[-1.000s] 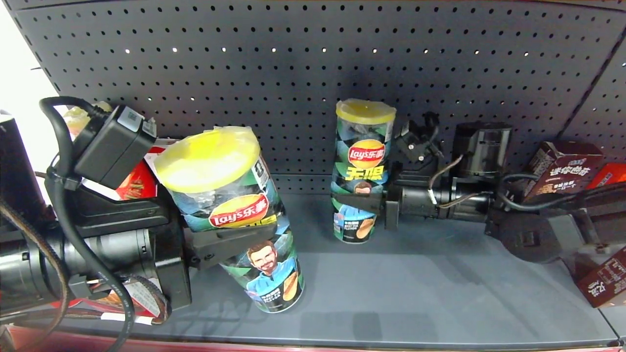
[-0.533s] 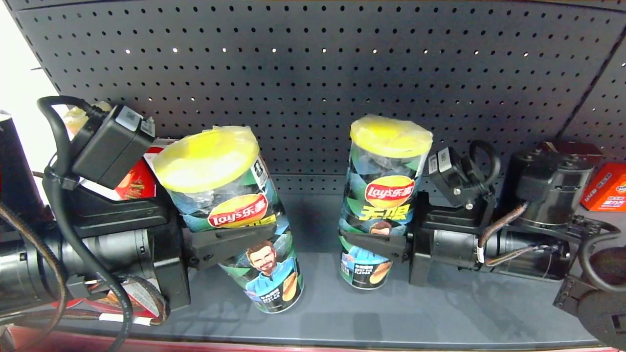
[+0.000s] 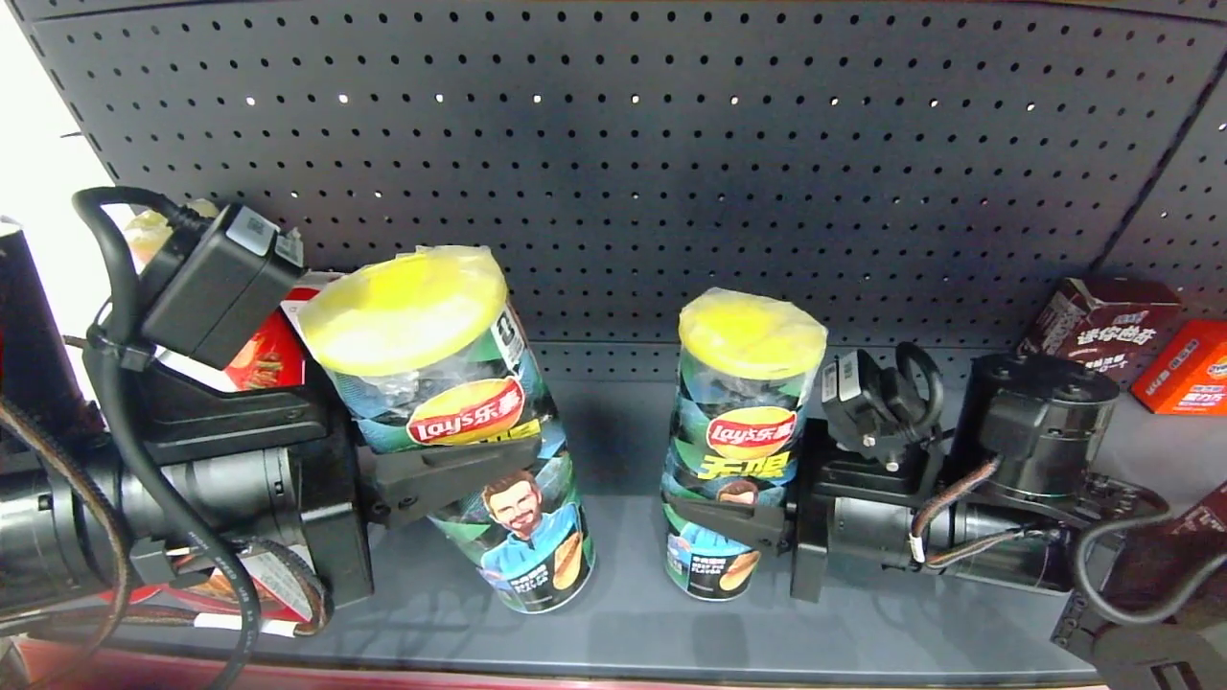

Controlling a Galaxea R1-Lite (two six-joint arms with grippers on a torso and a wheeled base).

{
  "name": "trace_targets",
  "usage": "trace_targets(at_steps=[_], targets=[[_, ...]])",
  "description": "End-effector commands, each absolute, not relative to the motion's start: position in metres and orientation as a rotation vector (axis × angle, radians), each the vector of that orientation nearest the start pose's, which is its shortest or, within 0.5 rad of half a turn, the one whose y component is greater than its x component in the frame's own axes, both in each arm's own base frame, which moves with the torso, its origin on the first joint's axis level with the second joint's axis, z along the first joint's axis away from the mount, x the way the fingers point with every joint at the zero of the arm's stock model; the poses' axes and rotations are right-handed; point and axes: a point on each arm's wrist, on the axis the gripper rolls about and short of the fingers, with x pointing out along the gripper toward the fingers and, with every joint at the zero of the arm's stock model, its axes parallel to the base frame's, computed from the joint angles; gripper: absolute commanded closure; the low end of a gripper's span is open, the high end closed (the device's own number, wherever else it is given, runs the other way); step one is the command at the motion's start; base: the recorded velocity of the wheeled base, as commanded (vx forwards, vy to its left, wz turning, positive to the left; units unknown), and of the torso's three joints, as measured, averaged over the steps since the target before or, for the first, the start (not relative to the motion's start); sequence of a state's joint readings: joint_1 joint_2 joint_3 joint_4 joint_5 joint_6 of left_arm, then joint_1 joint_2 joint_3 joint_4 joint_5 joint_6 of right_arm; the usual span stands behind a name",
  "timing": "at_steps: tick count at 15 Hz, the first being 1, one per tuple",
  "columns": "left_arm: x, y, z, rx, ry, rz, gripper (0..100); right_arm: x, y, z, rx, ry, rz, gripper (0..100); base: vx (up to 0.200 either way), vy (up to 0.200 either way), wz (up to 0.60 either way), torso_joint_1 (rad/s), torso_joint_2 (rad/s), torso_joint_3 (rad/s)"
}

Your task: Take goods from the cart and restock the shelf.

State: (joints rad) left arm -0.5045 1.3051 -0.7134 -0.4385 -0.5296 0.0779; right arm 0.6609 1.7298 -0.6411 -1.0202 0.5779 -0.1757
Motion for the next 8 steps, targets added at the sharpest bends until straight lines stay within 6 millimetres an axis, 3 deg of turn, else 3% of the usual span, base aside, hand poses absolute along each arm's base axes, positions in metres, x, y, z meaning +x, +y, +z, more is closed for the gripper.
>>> trace_targets(at_steps=[1, 8], targets=[[0.176, -0.110, 0.239, 0.069, 0.122, -1.036, 100, 0.227, 0.192, 0.162, -0.157, -0.010, 1.244, 100, 0.000, 0.000, 0.00, 0.000, 0.00, 0.000], [0.176, -0.110, 0.239, 0.069, 0.122, -1.036, 100, 0.229, 0.197, 0.152, -0.173, 0.012, 1.248, 100, 0.000, 0.000, 0.00, 0.000, 0.00, 0.000]])
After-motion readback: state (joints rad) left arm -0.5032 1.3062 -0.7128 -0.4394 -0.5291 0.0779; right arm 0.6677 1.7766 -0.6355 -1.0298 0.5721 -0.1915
